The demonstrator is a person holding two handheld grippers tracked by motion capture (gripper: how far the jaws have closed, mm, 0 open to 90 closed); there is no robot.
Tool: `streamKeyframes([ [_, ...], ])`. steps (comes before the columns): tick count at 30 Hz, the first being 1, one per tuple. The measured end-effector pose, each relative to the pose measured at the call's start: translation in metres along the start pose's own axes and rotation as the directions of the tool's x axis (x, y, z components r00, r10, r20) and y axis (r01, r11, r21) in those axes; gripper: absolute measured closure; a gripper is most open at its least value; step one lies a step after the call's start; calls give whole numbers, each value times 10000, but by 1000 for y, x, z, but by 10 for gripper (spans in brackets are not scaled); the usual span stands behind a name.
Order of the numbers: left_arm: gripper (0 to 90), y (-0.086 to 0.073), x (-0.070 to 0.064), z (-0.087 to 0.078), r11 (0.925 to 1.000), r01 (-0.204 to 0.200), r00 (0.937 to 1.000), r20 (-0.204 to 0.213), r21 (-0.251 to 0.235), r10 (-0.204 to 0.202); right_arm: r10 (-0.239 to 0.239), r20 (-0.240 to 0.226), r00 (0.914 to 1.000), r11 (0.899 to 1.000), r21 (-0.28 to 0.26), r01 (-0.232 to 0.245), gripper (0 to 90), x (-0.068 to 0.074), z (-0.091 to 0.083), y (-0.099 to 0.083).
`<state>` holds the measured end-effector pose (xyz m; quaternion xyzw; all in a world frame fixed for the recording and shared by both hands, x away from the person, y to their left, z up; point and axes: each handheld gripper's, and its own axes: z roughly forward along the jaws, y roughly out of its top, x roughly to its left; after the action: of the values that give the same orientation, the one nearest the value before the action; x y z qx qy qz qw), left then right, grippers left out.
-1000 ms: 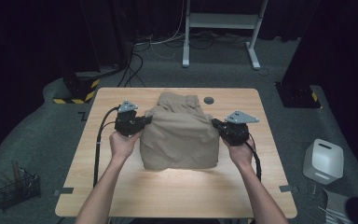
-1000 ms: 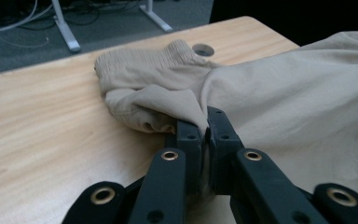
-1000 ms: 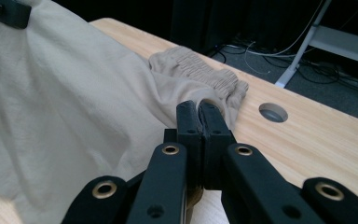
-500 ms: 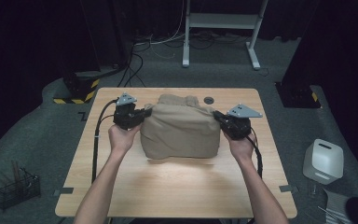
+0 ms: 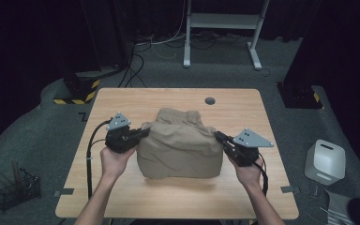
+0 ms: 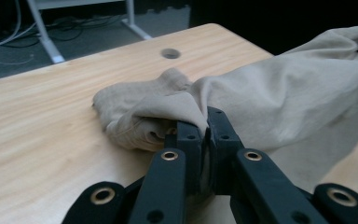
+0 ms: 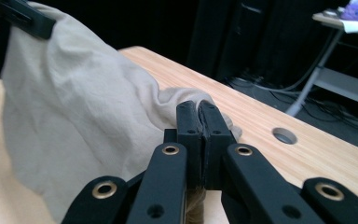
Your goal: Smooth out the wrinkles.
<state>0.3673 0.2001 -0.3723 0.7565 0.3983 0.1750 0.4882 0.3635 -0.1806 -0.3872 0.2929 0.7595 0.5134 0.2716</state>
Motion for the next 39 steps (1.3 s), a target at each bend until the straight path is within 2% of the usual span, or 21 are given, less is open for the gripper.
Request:
streamKeyframes([
  [2,857,-4,-13,-12,10000,36,9995,300,-43,-35,-114,-90,9999,9997,-227,112,886,9,-14,-3],
  [4,857,-5,-23,-23,9999,-121,9985,529,-103,127,-160,-205,9997,9989,-447,151,886,16,-27,-6],
  [7,857,0,-30,-34,9994,-103,9967,807,-326,129,3,-306,9995,9978,-663,-24,886,18,-40,-6],
  [9,857,4,-31,-35,9989,-145,9963,836,-438,181,76,-369,9993,9976,-692,-102,886,16,-44,-4],
  [11,857,7,-29,-31,9988,-211,9968,758,-443,245,73,-321,9995,9974,-715,-96,886,14,-42,-1],
  [16,857,8,-11,-12,9992,149,9975,696,-358,-124,231,-109,9997,9987,-446,-235,886,3,-27,-3],
  [20,857,9,-3,1,9999,-5,9993,371,-153,11,344,148,9993,9992,-204,-341,886,-6,-14,-8],
  [26,856,9,4,9,10000,-47,9998,207,-27,48,399,230,9989,9992,-55,-398,885,-8,-5,-11],
  [31,856,12,5,13,9996,-253,9997,62,90,253,444,266,9987,9990,38,-445,885,-10,-3,-12],
  [39,856,15,10,21,9993,-353,9994,-50,157,354,690,203,9974,9975,162,-693,885,-17,5,-13],
])
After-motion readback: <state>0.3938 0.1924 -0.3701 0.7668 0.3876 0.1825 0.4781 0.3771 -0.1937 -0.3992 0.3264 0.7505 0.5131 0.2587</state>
